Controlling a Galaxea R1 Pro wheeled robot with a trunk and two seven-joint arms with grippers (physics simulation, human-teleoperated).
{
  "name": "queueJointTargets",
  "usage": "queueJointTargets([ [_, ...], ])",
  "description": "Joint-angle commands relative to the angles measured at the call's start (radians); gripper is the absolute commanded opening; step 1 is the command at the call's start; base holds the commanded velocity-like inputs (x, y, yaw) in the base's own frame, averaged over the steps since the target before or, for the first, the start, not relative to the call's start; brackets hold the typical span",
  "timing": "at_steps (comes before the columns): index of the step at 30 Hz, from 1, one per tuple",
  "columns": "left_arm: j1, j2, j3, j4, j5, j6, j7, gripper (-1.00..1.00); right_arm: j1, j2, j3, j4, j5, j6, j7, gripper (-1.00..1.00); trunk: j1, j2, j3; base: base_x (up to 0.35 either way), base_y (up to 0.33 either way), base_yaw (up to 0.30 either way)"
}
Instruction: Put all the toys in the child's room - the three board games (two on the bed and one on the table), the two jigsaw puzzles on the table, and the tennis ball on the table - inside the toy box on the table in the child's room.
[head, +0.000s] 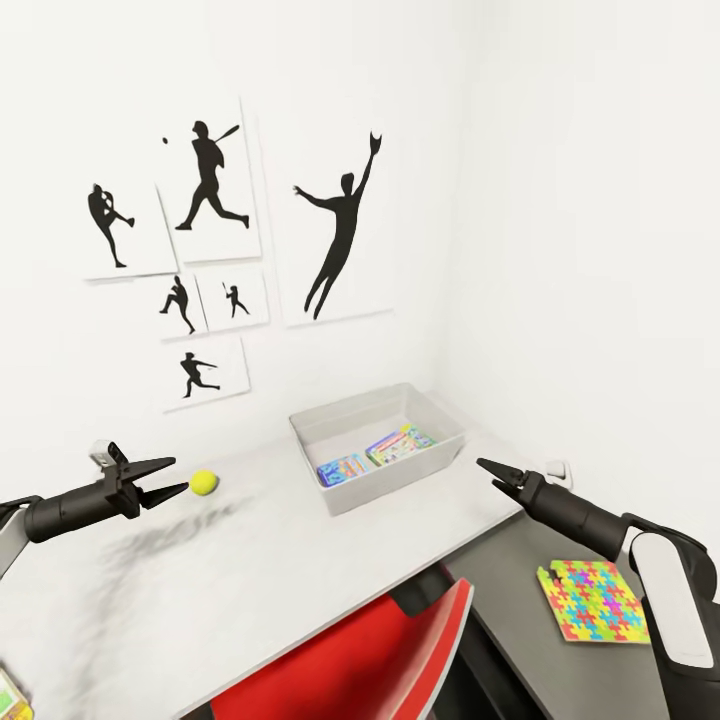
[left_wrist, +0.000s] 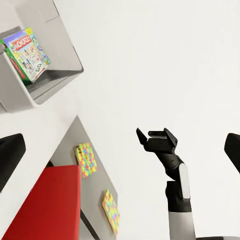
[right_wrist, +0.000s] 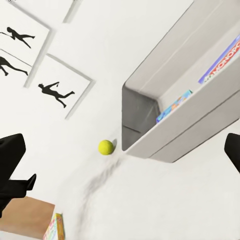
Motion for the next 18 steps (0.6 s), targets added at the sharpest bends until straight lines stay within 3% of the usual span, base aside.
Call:
queueJointTargets([
  [1,-0.001,0.000,0.000,0.000,0.001,0.008,-0.002,1.00,-0.001,0.000,-0.002,0.000,0.009,0.004,0.010,1.00,-0.004,0.006,0.002,0.000,0.000,0.005],
  [18,-0.001,0.000,0.000,0.000,0.000,0.008,-0.002,1.00,-0.001,0.000,-0.003,0.000,0.009,0.005,0.010,1.00,-0.069,0.125,0.055,0.000,0.000,0.001],
])
